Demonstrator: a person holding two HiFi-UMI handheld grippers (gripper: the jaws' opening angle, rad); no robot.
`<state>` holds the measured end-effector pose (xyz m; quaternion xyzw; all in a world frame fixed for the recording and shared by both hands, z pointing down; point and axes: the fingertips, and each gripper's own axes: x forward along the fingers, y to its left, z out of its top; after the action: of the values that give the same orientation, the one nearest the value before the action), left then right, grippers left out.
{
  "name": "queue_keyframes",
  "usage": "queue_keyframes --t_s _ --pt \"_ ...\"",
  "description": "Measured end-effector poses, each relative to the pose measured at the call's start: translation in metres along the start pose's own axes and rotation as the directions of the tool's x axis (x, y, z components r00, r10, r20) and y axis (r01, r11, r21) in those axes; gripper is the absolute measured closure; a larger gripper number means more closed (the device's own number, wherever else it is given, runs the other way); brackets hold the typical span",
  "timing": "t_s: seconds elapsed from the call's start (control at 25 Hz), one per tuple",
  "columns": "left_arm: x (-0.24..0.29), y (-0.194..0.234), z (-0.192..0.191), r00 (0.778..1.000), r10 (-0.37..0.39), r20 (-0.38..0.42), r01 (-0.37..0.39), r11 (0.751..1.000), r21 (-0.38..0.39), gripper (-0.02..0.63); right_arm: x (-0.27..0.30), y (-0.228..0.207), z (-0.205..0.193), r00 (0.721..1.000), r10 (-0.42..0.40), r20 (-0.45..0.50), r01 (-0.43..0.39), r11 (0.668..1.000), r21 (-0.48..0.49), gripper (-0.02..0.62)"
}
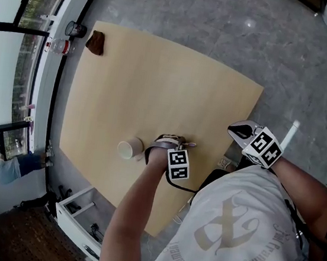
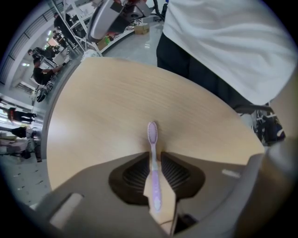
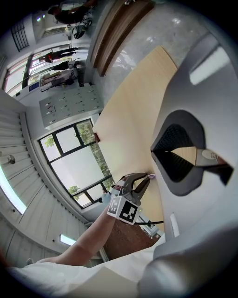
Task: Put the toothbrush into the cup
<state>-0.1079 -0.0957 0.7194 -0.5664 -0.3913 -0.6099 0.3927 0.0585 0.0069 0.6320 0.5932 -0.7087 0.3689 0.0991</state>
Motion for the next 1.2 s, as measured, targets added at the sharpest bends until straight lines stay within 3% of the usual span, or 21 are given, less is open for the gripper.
queue_keyframes --t_s 0.44,0.76,1.04,1.2 --pt "0.002 -0.001 -0.001 1.000 -0.004 0.006 0.005 0.997 -0.082 0.551 0.004 0.007 0.000 1.000 0.003 -0.001 -0.003 0.999 -0.047 0.583" --pt "-0.006 -0.003 0.004 0.996 0.047 0.072 -0.029 0.972 -0.233 0.572 0.002 0.011 0.003 1.000 0.012 -0.008 -0.013 0.998 -0.064 0.583" --pt "-0.031 0.007 0.016 0.973 0.173 0.155 -0.088 0.891 -0.444 0.572 0.008 0.020 0.004 0.999 0.039 -0.014 -0.040 0.995 -0.092 0.583" --pt "-0.051 0.013 0.015 0.947 0.262 0.185 -0.114 0.814 -0.570 0.572 0.012 0.025 0.009 0.998 0.054 -0.024 -0.056 0.992 -0.109 0.583"
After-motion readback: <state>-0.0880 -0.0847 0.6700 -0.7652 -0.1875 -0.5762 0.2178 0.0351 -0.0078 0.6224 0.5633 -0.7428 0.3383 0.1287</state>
